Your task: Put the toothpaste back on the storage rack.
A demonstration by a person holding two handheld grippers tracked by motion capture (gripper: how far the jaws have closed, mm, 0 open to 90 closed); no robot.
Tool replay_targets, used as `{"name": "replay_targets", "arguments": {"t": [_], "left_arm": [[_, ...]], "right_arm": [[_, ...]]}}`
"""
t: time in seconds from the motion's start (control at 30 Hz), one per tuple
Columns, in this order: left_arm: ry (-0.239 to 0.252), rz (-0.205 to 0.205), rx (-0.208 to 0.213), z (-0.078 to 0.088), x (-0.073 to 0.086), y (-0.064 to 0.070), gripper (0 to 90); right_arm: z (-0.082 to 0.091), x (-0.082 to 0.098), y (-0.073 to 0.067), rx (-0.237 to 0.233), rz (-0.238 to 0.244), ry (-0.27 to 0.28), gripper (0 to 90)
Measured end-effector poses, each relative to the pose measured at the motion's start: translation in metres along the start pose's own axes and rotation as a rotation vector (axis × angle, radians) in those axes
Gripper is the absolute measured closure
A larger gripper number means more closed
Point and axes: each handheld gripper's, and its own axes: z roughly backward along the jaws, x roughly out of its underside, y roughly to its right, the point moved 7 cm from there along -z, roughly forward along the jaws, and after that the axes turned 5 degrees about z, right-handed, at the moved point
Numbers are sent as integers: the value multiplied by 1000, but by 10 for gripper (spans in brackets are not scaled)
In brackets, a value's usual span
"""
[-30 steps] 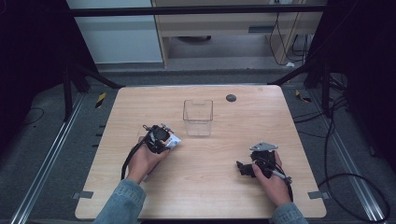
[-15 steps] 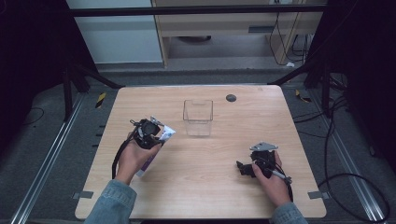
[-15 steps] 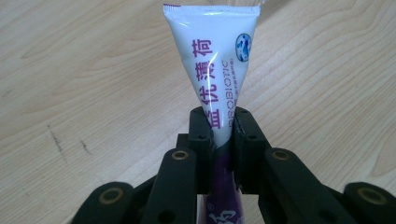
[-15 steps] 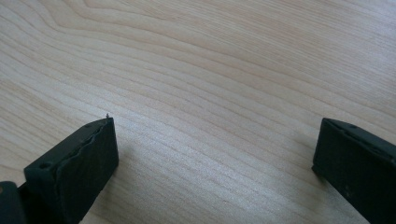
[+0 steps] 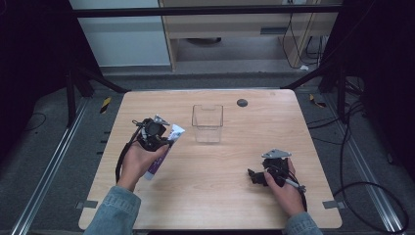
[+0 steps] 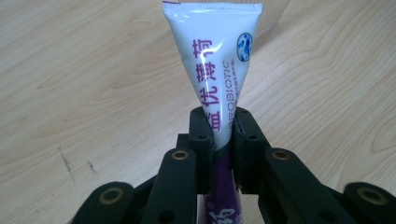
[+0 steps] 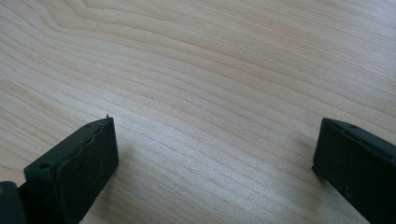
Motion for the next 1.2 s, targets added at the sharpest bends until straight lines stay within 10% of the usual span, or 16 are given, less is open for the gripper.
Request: {"name": "replay_targets", "arguments": {"t": [1.2], "left_arm": [[122,-96,20,24,-72,39,796]], "right_arm": [[0,0,0,0,2,0,3]]}}
